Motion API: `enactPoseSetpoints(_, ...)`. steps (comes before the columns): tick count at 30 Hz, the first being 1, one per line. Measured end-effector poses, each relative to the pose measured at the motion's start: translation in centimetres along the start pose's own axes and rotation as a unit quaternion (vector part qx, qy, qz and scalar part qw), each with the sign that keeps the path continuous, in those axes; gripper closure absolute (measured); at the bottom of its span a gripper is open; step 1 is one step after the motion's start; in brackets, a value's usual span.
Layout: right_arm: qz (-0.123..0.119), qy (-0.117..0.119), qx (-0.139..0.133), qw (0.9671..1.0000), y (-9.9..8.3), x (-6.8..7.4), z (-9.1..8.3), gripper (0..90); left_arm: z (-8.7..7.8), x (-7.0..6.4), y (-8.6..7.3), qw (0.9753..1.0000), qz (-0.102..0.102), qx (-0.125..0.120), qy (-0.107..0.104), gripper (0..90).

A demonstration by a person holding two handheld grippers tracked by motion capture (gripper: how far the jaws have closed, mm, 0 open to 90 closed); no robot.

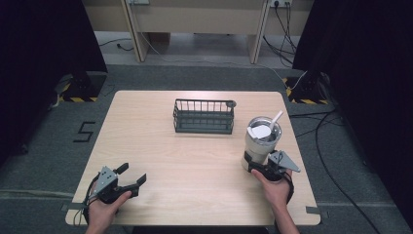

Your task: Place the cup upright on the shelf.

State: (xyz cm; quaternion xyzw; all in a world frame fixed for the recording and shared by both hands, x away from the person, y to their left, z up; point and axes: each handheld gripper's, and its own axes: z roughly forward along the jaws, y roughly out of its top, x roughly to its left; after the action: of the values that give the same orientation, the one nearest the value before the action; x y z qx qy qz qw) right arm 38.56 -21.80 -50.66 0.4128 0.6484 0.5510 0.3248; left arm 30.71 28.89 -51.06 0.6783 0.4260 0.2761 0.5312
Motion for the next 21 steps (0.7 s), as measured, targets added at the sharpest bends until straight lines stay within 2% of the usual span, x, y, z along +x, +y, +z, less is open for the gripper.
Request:
enactPoseSetpoints(13, -0.012, 0.004, -0.010, 0.9999, 1.2, 0.4, -0.1, 11.5, 0.0, 0.0, 0.0, 1.0000, -0.001, 0.001, 0.000, 14.4)
enactPoseSetpoints(18, -0.018, 0.007, -0.010, 0.9998, 2.0, 0.5, 0.3, 11.6, 0.0, 0.0, -0.1, 1.0000, -0.006, 0.004, -0.001, 14.4)
enactPoseSetpoints(21, -0.013, 0.011, -0.011, 0.9998, 2.3, 0.5, 0.6, 11.7, 0.0, 0.0, -0.1, 1.0000, -0.008, 0.002, -0.001, 14.4)
